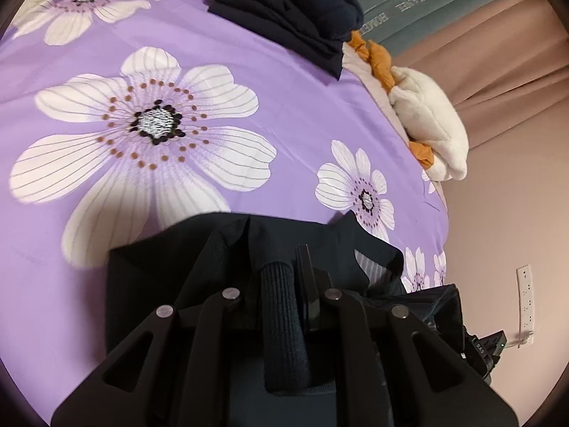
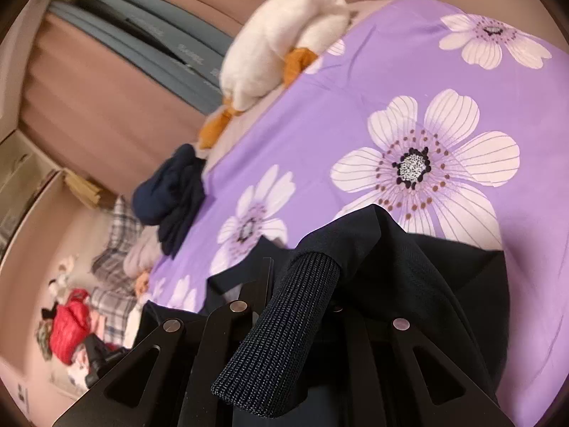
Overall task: Fold large clothes
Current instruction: 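Carry the lifted hem over toward the collar with both tools and lower it, then open both tools to release the hem on the folded jacket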
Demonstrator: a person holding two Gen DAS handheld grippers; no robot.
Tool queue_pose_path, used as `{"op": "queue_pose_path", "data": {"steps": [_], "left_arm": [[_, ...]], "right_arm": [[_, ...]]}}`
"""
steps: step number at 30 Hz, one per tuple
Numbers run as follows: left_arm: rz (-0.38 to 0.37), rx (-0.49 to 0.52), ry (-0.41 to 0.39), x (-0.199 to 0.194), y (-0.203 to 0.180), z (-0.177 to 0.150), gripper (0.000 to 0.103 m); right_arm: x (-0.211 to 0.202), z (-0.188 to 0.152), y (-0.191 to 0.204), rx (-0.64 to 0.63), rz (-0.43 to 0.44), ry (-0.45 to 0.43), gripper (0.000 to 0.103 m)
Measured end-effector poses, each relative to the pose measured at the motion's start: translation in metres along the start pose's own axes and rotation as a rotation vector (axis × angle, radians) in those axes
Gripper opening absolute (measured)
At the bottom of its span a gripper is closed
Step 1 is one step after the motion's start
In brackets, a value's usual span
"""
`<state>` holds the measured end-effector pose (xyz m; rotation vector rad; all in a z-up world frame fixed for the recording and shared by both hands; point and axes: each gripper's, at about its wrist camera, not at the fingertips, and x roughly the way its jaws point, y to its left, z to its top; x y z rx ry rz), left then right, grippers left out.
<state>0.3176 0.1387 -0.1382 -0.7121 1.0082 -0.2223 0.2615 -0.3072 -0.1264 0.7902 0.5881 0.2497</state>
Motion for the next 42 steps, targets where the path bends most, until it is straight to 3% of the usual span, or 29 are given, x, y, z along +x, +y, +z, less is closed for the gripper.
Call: {"op": "queue_pose_path", "data": {"steps": [8, 10, 16, 18, 20, 22, 24, 27, 31, 36, 38, 42], "left_arm": [[0.124, -0.072, 0.08, 0.041, 0.01, 0.028, 0.018], [0.12, -0.117, 0.086, 0.046, 0.017, 0.031, 0.018], [0.147, -0.088, 0.094, 0.05, 0.009, 0.039, 0.02], [0.143, -0.098, 0.098, 0.053, 0.008, 0.042, 0.028], [0.116, -0.129, 0.08, 0.053, 0.009, 0.045, 0.057], [0.114, -0.15, 0.042, 0.049, 0.008, 0.049, 0.077], [0.15, -0.14, 0.004, 0.042, 0.006, 0.054, 0.08], [0.225, -0.087, -0.039, 0.033, 0.002, 0.061, 0.081], [0.277, -0.006, -0.074, 0.021, -0.001, 0.065, 0.081], [0.357, 0.13, -0.131, 0.009, -0.012, 0.064, 0.08], [0.353, 0.205, -0.157, 0.003, -0.022, 0.06, 0.079], [0.247, 0.401, -0.145, -0.001, -0.049, 0.034, 0.077]], "right_arm": [[0.042, 0.013, -0.023, 0.09, -0.107, 0.079, 0.014], [0.048, 0.014, -0.027, 0.116, -0.13, 0.094, 0.014], [0.052, 0.019, -0.037, 0.174, -0.117, 0.115, 0.014], [0.053, 0.022, -0.043, 0.21, -0.106, 0.127, 0.018], [0.056, 0.025, -0.045, 0.244, -0.088, 0.136, 0.03], [0.055, 0.029, -0.048, 0.296, -0.043, 0.145, 0.046], [0.053, 0.034, -0.049, 0.343, 0.013, 0.147, 0.062], [0.047, 0.045, -0.046, 0.371, 0.045, 0.135, 0.065], [0.037, 0.057, -0.039, 0.313, 0.029, 0.095, 0.066], [0.017, 0.062, -0.016, 0.101, -0.126, -0.022, 0.066], [0.018, 0.058, 0.002, -0.025, -0.114, 0.001, 0.066], [0.04, 0.026, 0.057, -0.355, -0.086, 0.123, 0.066]]}}
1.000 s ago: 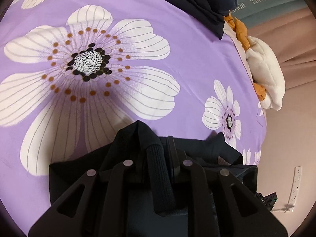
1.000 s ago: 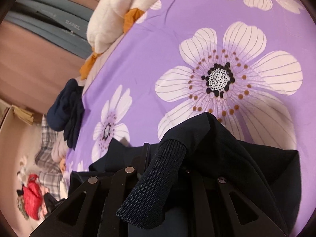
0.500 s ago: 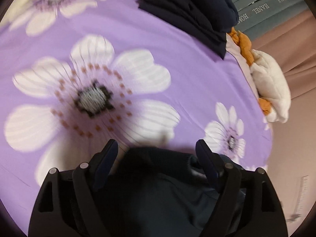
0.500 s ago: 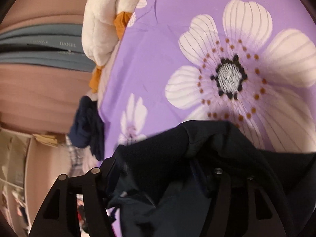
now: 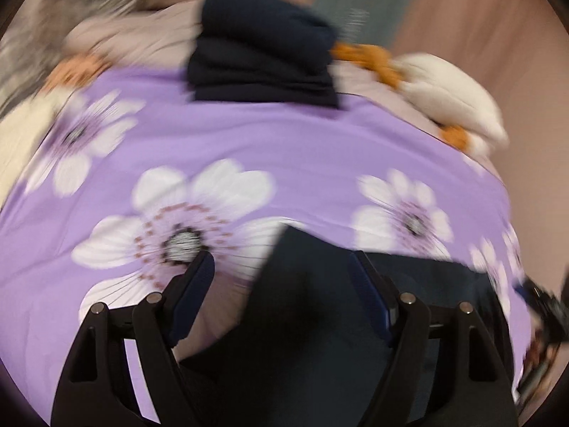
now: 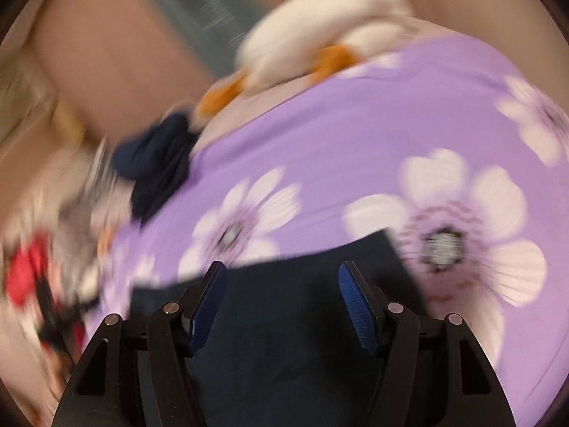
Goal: Fold large clothes
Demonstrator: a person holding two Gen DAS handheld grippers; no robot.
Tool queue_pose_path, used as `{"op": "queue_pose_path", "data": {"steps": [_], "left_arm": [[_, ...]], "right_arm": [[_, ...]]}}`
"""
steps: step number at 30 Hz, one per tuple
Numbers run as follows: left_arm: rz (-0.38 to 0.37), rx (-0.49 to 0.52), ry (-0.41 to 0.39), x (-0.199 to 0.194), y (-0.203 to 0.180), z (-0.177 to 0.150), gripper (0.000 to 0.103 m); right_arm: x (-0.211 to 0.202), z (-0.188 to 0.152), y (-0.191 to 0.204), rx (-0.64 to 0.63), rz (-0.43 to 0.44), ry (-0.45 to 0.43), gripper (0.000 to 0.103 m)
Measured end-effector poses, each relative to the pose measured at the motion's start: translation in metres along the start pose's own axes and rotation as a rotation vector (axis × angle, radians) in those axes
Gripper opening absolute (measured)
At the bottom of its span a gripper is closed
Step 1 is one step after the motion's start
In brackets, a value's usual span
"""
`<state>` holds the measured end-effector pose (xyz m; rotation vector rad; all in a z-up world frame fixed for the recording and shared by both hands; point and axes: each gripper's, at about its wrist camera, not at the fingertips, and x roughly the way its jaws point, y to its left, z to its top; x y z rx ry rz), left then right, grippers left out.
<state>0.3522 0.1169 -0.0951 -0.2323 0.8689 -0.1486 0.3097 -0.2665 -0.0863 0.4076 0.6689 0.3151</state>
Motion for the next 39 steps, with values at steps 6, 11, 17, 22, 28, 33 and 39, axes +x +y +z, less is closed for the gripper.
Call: {"op": "queue_pose_path", "data": {"steps": [6, 11, 17, 22, 28, 33, 39], "left_arm": [[-0.019, 0.197, 0.163, 0.042, -0.042, -0.033, 0.077], [0.108, 0.265, 0.257, 0.092, -0.052, -0.049, 0.077], [0.175, 0.407, 0.206, 0.109, -0.074, -0.054, 0.054], [0.178, 0.461, 0.162, 0.12, -0.088, -0.048, 0.02], [0.165, 0.412, 0.133, 0.131, -0.081, -0.031, 0.02], [0.147, 0.326, 0.119, 0.138, -0.075, -0.016, 0.019], [0.179, 0.28, 0.052, 0.114, -0.074, -0.018, 0.035]], "right_arm": [[0.051, -0.017, 0.048, -0.19, -0.031, 0.121, 0.066], [0.083, -0.03, 0.061, -0.272, -0.129, 0.214, 0.066], [0.107, -0.049, 0.073, -0.41, -0.209, 0.261, 0.035], [0.113, -0.048, 0.086, -0.491, -0.245, 0.215, 0.004], [0.132, -0.035, 0.081, -0.434, -0.244, 0.21, 0.004], [0.142, -0.026, 0.082, -0.406, -0.253, 0.191, 0.004], [0.131, -0.023, 0.08, -0.354, -0.201, 0.148, 0.004]]}}
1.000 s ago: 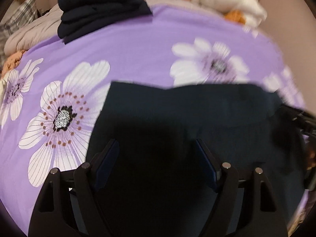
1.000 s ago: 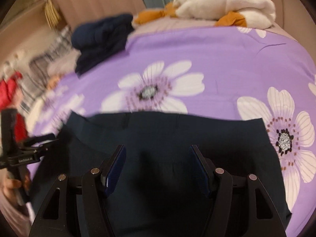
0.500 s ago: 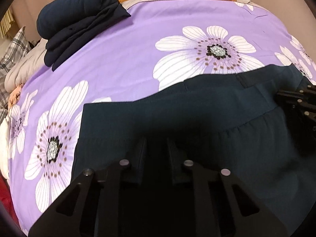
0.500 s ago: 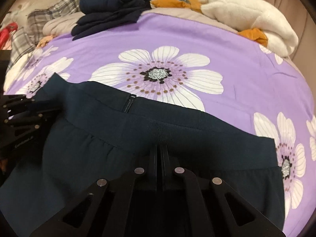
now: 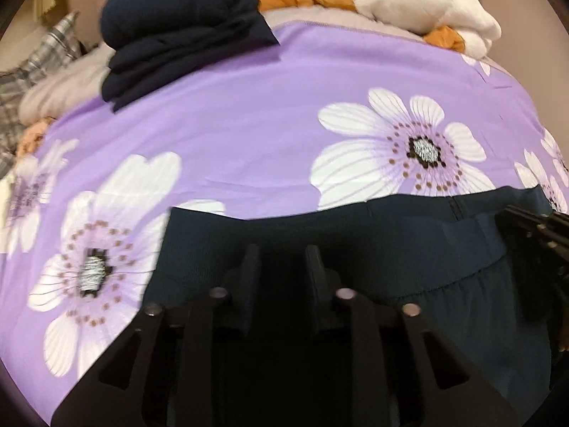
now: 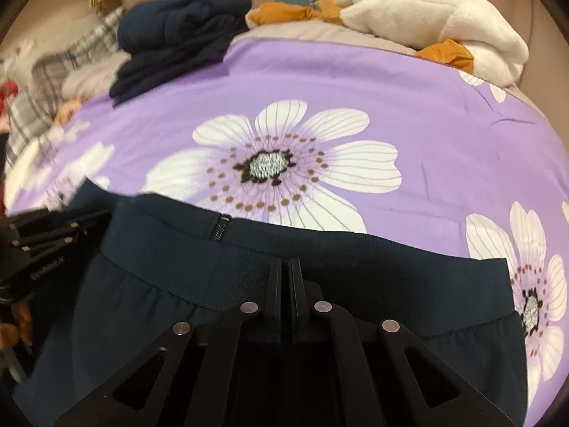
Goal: Fold large clothes
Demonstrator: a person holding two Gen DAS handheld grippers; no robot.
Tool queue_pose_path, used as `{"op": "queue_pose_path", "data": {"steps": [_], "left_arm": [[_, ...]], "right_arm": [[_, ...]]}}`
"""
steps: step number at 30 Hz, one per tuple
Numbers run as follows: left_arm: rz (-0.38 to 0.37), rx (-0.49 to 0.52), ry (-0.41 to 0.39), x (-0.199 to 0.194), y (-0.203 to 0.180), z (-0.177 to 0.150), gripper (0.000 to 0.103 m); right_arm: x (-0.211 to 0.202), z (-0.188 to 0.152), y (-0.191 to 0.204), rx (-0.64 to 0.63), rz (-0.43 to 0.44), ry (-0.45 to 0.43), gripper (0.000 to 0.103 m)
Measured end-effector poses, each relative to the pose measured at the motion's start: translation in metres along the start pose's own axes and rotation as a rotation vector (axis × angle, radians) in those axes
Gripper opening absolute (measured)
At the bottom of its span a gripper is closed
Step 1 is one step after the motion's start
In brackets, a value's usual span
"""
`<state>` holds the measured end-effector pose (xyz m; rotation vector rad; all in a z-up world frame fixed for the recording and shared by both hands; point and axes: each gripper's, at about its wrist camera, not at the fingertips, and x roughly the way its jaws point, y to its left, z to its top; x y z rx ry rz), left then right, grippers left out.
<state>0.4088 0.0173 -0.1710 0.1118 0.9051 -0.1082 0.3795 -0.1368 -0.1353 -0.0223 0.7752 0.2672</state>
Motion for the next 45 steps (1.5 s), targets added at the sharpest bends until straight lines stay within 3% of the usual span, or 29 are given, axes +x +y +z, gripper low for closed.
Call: {"op": "queue_pose_path", "data": {"steps": [2, 4, 7, 9, 11, 13, 15, 17, 22, 28, 34, 38, 45], "left_arm": [[0.001, 0.004, -0.048, -0.016, -0.001, -0.002, 0.062], [-0.011, 0.003, -0.088, -0.032, -0.002, -0.003, 0.066], [-0.044, -0.006, -0.088, -0.048, -0.005, -0.01, 0.067], [-0.058, 0.007, -0.103, -0.063, -0.01, -0.017, 0.072], [-0.057, 0.027, -0.122, -0.074, -0.015, -0.025, 0.082], [-0.067, 0.043, -0.135, -0.086, -0.02, -0.033, 0.083], [-0.083, 0.044, -0.13, -0.092, -0.023, -0.04, 0.085], [-0.093, 0.049, -0.127, -0.098, -0.027, -0.048, 0.093], [-0.099, 0.071, -0.111, -0.102, -0.035, -0.065, 0.095], [-0.073, 0.082, -0.026, -0.085, -0.03, -0.084, 0.095], [-0.073, 0.031, 0.068, -0.062, -0.012, -0.104, 0.095], [-0.086, 0.022, 0.014, -0.065, -0.01, -0.116, 0.095], [-0.082, 0.009, -0.008, -0.07, -0.003, -0.123, 0.095]], "right_arm": [[-0.016, -0.001, -0.004, 0.031, 0.027, -0.037, 0.004], [-0.029, -0.001, -0.006, 0.04, 0.045, -0.06, 0.004], [-0.047, -0.007, -0.006, 0.053, 0.067, -0.068, 0.018], [-0.054, -0.013, -0.004, 0.057, 0.095, -0.061, 0.042], [-0.061, -0.019, -0.001, 0.052, 0.111, -0.066, 0.045], [-0.071, -0.028, 0.007, 0.045, 0.146, -0.071, 0.047], [-0.078, -0.038, 0.012, 0.043, 0.172, -0.072, 0.058], [-0.082, -0.044, 0.014, 0.045, 0.196, -0.075, 0.062], [-0.082, -0.062, 0.023, 0.032, 0.225, -0.048, 0.062], [-0.073, -0.076, 0.034, -0.006, 0.229, -0.001, 0.062], [-0.053, -0.089, 0.035, -0.046, 0.137, 0.09, 0.062], [-0.052, -0.096, 0.033, -0.056, 0.133, 0.059, 0.062], [-0.058, -0.101, 0.025, -0.035, 0.114, 0.029, 0.062]]}}
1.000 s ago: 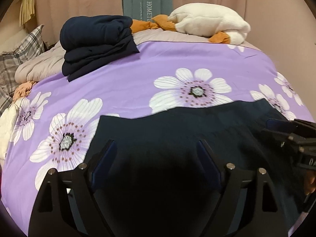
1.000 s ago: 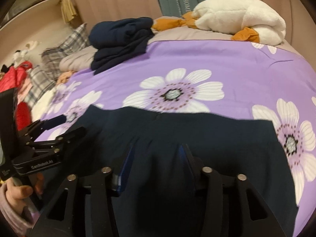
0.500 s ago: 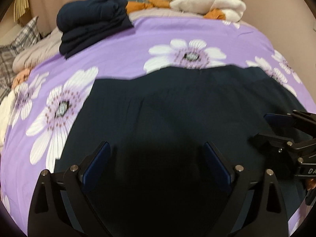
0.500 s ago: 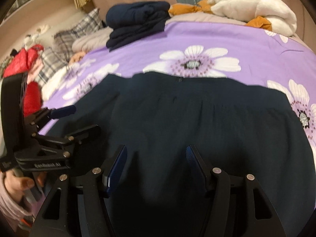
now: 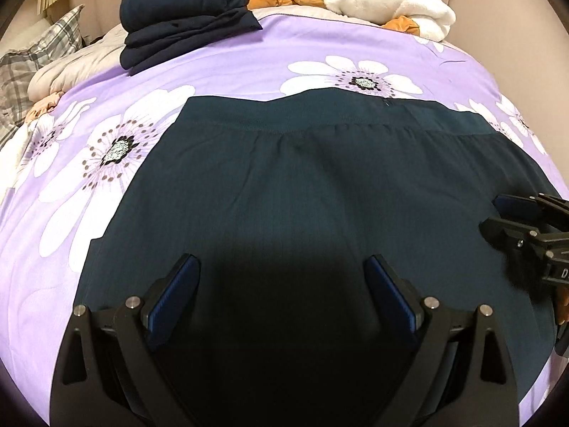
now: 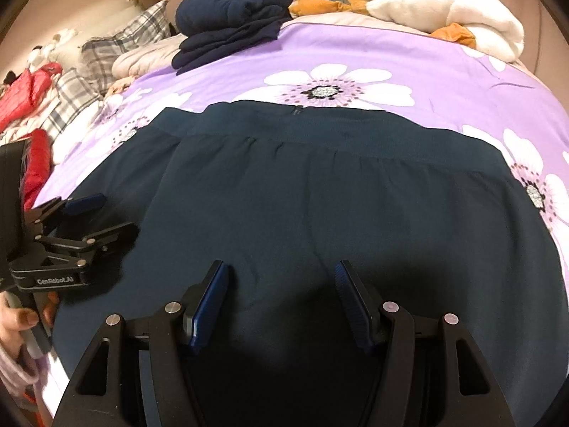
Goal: Fold large clothes
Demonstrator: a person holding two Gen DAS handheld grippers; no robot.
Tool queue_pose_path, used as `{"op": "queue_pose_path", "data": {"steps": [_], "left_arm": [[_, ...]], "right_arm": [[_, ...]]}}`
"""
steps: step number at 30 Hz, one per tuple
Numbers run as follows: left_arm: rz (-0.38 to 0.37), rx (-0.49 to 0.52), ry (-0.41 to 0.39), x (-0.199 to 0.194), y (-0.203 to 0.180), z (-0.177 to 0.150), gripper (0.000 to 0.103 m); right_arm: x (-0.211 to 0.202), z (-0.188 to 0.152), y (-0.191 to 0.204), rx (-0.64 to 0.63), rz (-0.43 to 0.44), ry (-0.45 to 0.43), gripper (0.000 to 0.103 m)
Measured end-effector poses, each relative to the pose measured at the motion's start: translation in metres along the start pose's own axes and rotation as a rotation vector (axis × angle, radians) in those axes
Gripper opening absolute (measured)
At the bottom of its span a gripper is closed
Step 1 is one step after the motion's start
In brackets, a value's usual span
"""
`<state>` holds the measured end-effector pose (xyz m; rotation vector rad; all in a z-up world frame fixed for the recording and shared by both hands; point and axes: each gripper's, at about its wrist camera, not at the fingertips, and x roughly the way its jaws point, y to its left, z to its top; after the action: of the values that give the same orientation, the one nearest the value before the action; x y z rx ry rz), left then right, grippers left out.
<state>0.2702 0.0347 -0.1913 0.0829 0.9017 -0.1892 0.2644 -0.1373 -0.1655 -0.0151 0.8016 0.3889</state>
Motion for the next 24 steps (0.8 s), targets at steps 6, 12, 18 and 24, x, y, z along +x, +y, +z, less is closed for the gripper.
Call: {"op": "queue_pose_path", "data": {"steps": [6, 12, 18, 24], "left_arm": [[0.023, 0.007, -0.012, -0.004, 0.004, -0.01, 0.096], [0.031, -0.008, -0.023, -0.008, 0.008, -0.018, 0.096], [0.045, -0.013, -0.023, -0.014, 0.01, -0.025, 0.096], [0.051, -0.007, -0.026, -0.024, 0.015, -0.039, 0.096]], "right_arm": [[-0.008, -0.008, -0.014, 0.073, -0.057, -0.04, 0.062], [-0.017, -0.015, -0.025, 0.118, -0.119, -0.058, 0.062], [-0.026, -0.022, -0.03, 0.11, -0.161, -0.07, 0.062], [-0.035, -0.032, -0.039, 0.125, -0.189, -0.082, 0.062]]}}
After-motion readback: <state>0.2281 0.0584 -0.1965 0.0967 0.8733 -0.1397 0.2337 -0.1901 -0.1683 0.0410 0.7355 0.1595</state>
